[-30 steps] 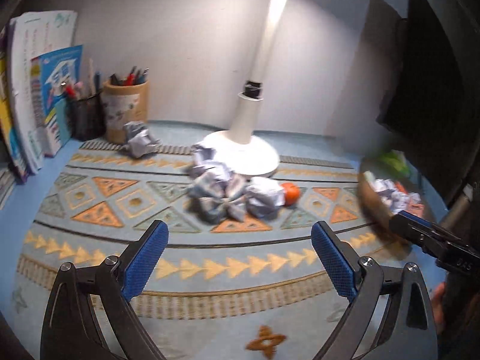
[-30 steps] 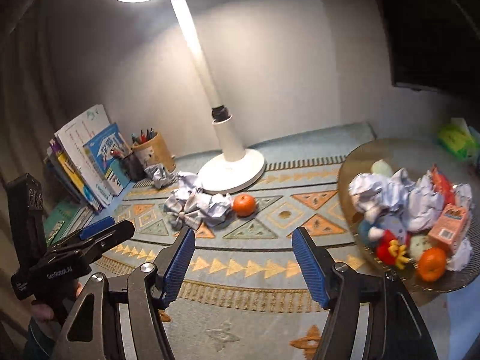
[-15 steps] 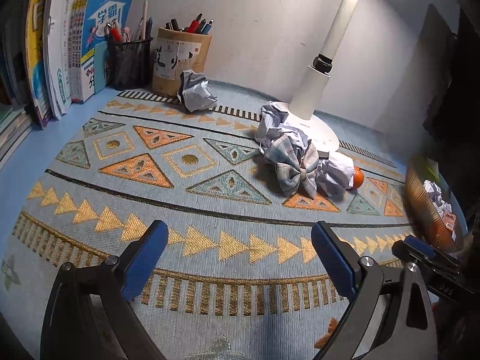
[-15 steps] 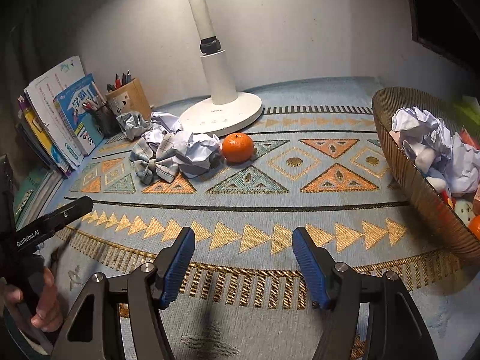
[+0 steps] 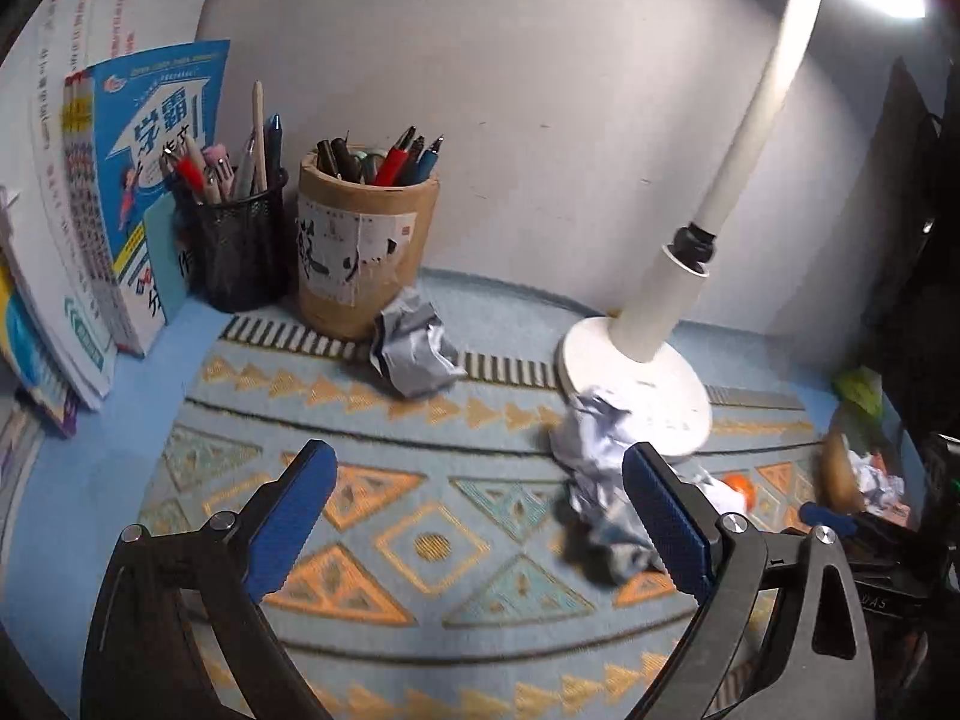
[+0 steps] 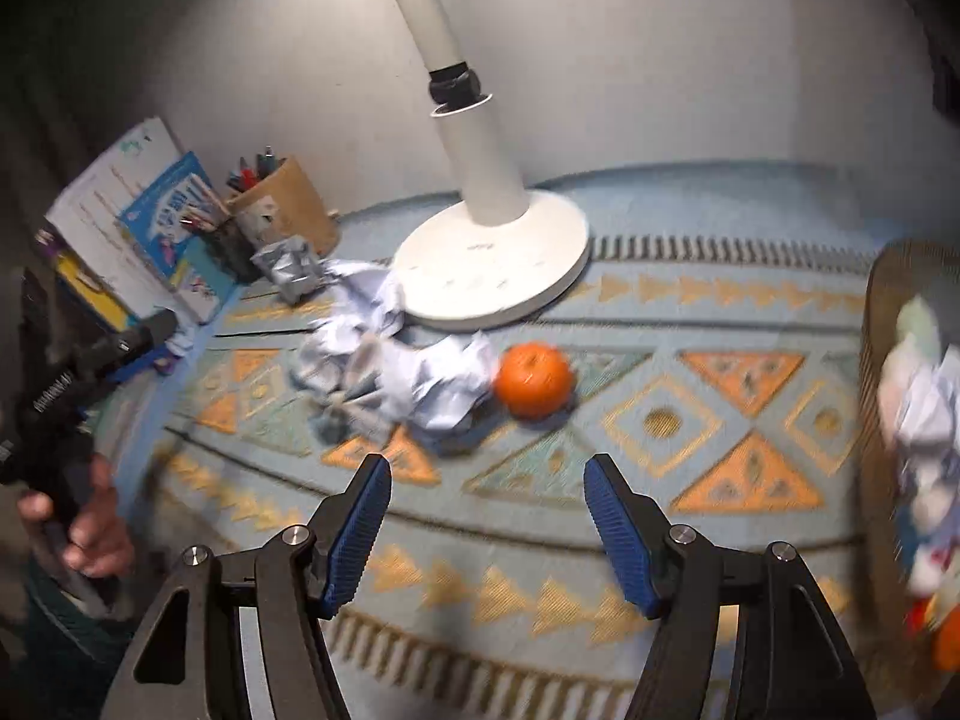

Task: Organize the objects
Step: 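Grasp the paper ball by the pen holder with left tool while right tool grasps an orange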

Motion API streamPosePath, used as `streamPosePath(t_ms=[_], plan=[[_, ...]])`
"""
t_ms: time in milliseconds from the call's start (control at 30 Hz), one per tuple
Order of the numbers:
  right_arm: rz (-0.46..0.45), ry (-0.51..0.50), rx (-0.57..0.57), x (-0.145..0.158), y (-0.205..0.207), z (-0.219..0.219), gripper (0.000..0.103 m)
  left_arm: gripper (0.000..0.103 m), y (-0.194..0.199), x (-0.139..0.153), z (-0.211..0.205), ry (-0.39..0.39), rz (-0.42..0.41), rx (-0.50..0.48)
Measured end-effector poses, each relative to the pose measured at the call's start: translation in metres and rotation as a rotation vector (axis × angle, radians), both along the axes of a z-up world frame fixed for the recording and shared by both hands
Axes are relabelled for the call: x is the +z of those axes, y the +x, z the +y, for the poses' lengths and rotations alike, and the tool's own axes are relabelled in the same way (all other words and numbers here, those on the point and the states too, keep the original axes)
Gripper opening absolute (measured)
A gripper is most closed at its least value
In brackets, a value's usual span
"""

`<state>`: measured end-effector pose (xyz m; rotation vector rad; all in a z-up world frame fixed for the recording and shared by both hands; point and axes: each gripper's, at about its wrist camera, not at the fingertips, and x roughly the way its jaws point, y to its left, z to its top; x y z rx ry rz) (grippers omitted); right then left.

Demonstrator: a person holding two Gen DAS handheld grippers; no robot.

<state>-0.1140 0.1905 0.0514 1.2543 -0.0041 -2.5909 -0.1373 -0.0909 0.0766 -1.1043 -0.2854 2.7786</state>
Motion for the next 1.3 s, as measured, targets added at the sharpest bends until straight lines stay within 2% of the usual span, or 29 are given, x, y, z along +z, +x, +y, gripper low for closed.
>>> streamPosePath(t_ms=[67, 100, 200, 367, 400, 467, 533, 567, 700, 867, 967, 1067, 1133, 1300], plan=[[0.013, 0.080, -0.015, -0.013, -0.016, -0.007, 0.061, 0.096, -0.029, -0.010, -0.002, -0.063, -0.010, 0.012], [-0.004, 0.091, -0.017, -0.020, -0.024, -0.008, 0.054, 0.096, -0.040, -0.016, -0.004, -0.083, -0.017, 0.026], [-0.035, 0.013, 0.014, -0.026, -0.040, -0.004, 0.052, 0.096, -0.073, -0.033, -0.013, -0.033, -0.061, 0.030], [-0.031, 0.063, 0.051, -0.037, -0.050, -0.014, 0.052, 0.095, -0.108, -0.050, -0.024, 0.060, -0.106, 0.080], [-0.016, 0.079, 0.054, -0.037, -0.049, -0.017, 0.052, 0.095, -0.112, -0.052, -0.023, 0.059, -0.111, 0.088], [0.000, 0.074, 0.067, -0.035, -0.047, -0.019, 0.051, 0.082, -0.118, -0.058, -0.017, 0.017, -0.133, 0.098], [-0.004, 0.077, 0.056, -0.037, -0.046, -0.018, 0.038, 0.045, -0.120, -0.064, -0.012, -0.002, -0.156, 0.081], [0.003, 0.081, 0.048, -0.037, -0.045, -0.018, 0.038, 0.041, -0.119, -0.064, -0.009, -0.012, -0.151, 0.073], [0.048, 0.066, 0.021, -0.033, -0.040, -0.011, 0.037, 0.036, -0.109, -0.057, -0.004, -0.047, -0.103, 0.070], [0.125, 0.007, -0.016, -0.022, -0.032, 0.005, 0.037, 0.036, -0.070, -0.039, 0.007, -0.025, -0.069, 0.036], [0.113, 0.000, -0.009, -0.020, -0.020, 0.005, 0.037, 0.036, -0.025, -0.018, 0.024, -0.022, -0.033, -0.027], [0.080, -0.078, 0.015, -0.012, 0.009, 0.010, 0.037, 0.036, 0.034, -0.006, 0.040, 0.025, -0.018, -0.096], [0.067, -0.096, 0.022, -0.008, 0.033, 0.009, 0.037, 0.036, 0.070, -0.010, 0.049, 0.060, -0.036, -0.147], [0.037, -0.086, 0.051, -0.015, 0.092, 0.012, 0.037, 0.036, 0.140, -0.033, 0.087, 0.033, -0.065, -0.224]])
